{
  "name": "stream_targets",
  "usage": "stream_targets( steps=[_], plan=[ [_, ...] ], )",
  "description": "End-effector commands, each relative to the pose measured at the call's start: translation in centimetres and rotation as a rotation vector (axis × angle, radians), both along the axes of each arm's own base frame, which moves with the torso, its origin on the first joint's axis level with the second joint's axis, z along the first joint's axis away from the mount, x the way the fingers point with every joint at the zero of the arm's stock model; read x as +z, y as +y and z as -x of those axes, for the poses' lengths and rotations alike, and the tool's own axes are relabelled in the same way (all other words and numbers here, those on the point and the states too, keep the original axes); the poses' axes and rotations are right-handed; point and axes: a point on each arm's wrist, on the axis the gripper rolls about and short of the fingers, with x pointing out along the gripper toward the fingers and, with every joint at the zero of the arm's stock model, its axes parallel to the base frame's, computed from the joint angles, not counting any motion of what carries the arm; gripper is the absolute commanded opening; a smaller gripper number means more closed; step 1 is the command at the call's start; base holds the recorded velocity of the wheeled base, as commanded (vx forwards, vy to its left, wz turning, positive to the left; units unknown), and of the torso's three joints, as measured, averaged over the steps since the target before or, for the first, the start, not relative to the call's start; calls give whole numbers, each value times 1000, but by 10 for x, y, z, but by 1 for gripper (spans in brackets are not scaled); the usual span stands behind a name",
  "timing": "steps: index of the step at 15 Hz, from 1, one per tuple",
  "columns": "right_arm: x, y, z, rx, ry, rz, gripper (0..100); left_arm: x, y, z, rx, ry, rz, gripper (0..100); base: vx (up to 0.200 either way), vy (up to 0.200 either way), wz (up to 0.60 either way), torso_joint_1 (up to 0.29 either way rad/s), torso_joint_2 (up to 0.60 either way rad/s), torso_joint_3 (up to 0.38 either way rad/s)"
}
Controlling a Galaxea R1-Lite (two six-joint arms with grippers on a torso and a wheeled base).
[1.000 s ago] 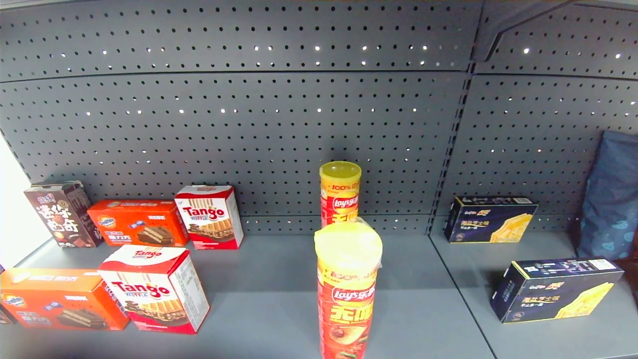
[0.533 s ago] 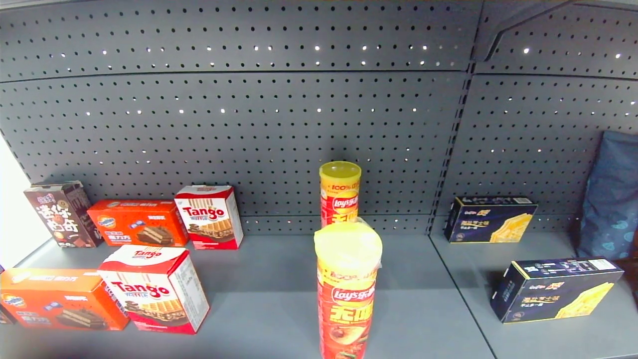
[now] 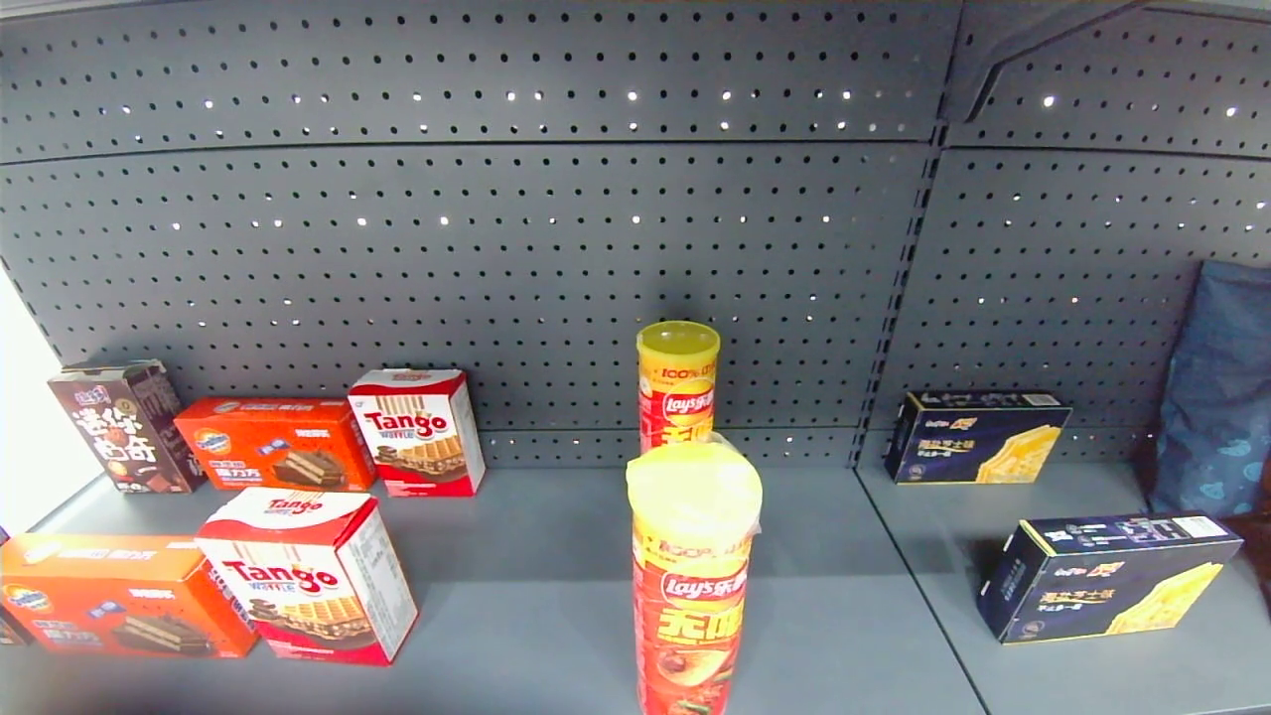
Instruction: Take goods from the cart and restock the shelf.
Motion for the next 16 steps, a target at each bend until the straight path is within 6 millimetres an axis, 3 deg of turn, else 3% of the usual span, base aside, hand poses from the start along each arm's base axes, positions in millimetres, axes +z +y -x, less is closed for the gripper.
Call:
stream_targets(
  steps=[1, 16],
  plan=[
    [0, 0, 0, 1, 2, 0, 100, 0, 0, 0, 1, -3, 5, 100, 0, 0, 0, 0, 0, 0],
    [0, 0, 0, 2, 2, 0, 100, 0, 2, 0, 89, 1, 38, 100, 0, 0, 0, 0, 0, 0]
  ],
)
